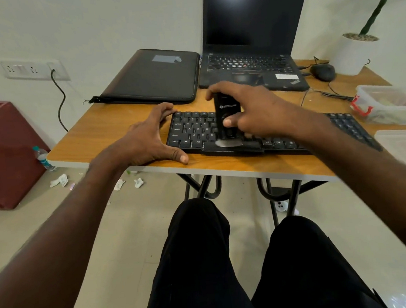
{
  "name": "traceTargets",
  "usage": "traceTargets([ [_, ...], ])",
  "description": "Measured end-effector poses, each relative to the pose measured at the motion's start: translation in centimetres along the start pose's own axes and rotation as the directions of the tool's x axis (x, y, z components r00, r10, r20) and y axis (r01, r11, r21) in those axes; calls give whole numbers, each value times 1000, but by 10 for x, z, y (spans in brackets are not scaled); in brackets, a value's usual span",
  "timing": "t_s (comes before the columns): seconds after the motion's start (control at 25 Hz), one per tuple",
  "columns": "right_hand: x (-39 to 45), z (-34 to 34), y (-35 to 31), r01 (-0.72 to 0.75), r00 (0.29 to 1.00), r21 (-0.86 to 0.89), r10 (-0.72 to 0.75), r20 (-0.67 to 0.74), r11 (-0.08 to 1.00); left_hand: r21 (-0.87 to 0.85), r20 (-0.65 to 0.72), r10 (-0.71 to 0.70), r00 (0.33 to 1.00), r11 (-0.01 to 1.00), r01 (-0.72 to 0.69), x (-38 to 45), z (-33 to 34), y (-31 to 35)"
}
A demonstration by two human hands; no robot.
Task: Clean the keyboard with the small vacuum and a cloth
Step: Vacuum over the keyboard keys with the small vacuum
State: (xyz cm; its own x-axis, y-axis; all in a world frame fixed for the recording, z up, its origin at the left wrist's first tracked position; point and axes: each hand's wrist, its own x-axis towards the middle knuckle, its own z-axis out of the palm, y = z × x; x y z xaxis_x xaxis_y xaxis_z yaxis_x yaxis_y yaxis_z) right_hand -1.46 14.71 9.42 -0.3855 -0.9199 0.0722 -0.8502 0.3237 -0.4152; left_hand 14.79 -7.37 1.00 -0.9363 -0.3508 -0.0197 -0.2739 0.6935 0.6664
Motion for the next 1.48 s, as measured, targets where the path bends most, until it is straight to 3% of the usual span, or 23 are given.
traceTargets([
  [0.08,-2,-19,3,-114,989,-204,130,67,972,-2,-7,-4,1000,1000,4,0,0,-1],
  [0.12,-3,-23,2,-108,992,-264,123,42,959,-7,-5,-7,1000,1000,7,0,0,-2],
  [0.28,-11,-5,-9,89,996,57,-87,-37,994,-34,21,-21,1000,999,22,-1,-1,-1],
  [0.36,-20,-9,4,82,996,34,-82,15,996,-48,29,-29,999,998,30,-1,-2,0],
  [0.52,-37,-37,30,-46,993,-182,64,98,982,-72,36,-23,999,997,26,0,-2,0],
  [0.64,-48,-27,26,92,996,-31,-93,-9,995,-41,101,-22,995,999,26,-3,-5,8],
  [0.68,-52,-22,25,129,991,41,-127,-36,991,-16,88,-33,996,999,35,-3,-2,17],
  [0.76,-58,-15,31,159,985,114,-151,-83,981,42,-97,16,995,999,-12,2,16,39],
  [0.84,-65,-18,45,129,987,113,-118,-106,985,209,-334,169,927,973,-102,7,47,56],
  [0.88,-67,-24,51,91,993,83,-84,-82,992,326,-381,231,895,940,-104,7,61,62],
  [0.96,-68,-41,59,-14,1000,-72,15,15,997,482,-387,295,874,872,-81,9,77,63],
  [1.04,-64,-49,58,-57,998,-229,63,19,972,519,-377,311,872,851,-79,10,79,56],
  [1.08,-62,-46,53,-31,999,-228,26,-23,973,517,-374,311,874,852,-82,9,77,55],
  [1.2,-64,-29,52,53,995,6,-52,-85,999,507,-375,305,876,858,-82,9,77,59],
  [1.28,-68,-35,60,-35,998,-13,35,-53,999,505,-376,293,879,860,-71,7,79,60],
  [1.36,-66,-47,63,-143,990,-142,139,-33,979,512,-384,280,880,858,-50,4,74,64],
  [1.48,-61,-39,53,-63,991,-31,59,-120,998,611,-352,237,906,791,30,10,66,84],
])
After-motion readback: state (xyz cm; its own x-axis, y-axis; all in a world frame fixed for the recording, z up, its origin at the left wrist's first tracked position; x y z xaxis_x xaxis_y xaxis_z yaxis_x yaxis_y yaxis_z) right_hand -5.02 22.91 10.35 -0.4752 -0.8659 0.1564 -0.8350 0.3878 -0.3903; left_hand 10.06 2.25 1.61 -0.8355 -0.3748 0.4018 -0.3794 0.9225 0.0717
